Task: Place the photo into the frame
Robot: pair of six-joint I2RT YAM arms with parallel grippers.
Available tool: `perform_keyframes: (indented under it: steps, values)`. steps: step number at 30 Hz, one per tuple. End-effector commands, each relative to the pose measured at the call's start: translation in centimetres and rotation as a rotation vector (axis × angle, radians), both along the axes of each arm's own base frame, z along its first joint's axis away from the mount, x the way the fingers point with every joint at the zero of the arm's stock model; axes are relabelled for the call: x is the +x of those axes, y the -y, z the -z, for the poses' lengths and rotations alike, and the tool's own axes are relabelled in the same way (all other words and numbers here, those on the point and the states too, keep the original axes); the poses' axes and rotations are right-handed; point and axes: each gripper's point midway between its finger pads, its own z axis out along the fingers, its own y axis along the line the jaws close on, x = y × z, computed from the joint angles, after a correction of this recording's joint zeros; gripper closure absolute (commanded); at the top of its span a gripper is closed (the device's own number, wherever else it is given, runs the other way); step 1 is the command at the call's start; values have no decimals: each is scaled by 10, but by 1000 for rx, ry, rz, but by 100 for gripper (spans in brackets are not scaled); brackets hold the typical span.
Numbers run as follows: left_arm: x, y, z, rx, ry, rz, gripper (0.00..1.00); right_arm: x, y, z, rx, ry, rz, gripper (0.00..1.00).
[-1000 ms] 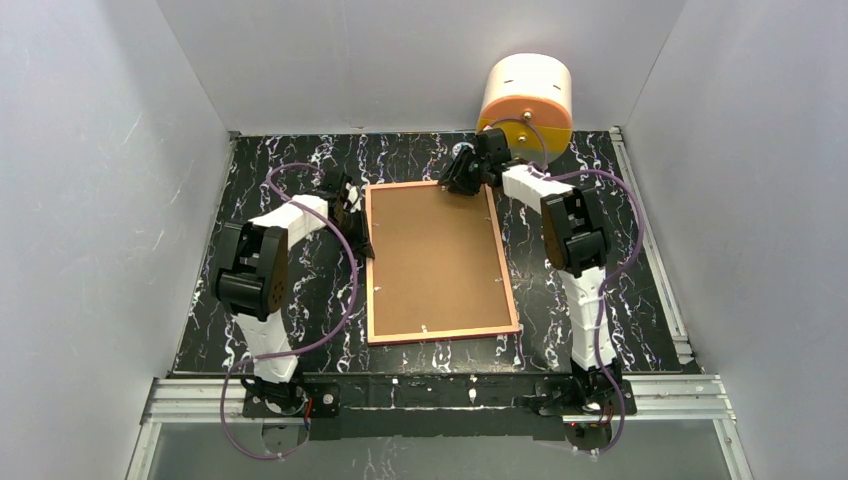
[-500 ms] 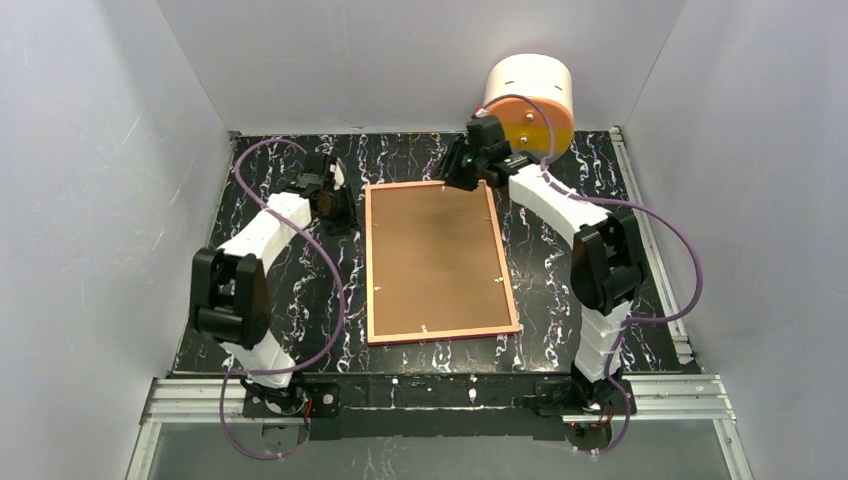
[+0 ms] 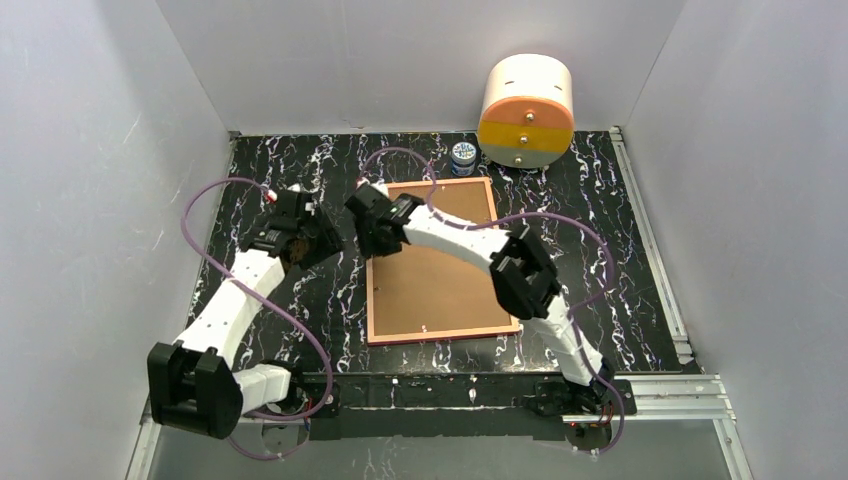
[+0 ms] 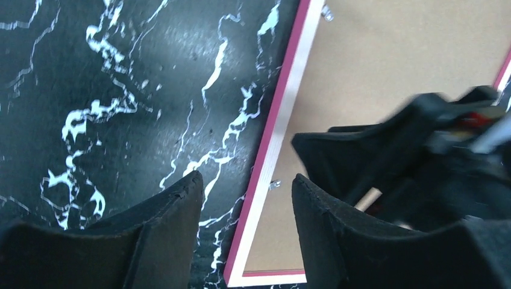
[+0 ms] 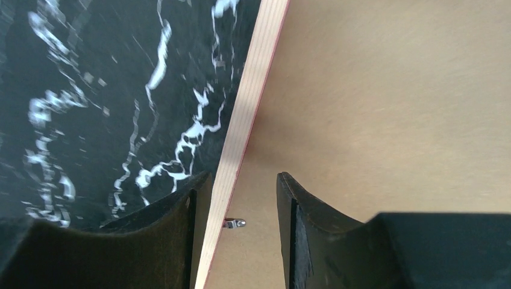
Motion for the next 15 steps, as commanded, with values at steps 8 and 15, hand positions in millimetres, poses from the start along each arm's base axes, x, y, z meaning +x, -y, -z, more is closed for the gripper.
perform_keyframes:
  steps: [8,15]
  values:
    - [-42,-14,28,-36,-88,-147,43,-28,-5,54,-221,-32,-63,48]
    - [-49,-15,35,-29,-109,-150,42,-31,1,78,-310,-28,-77,53]
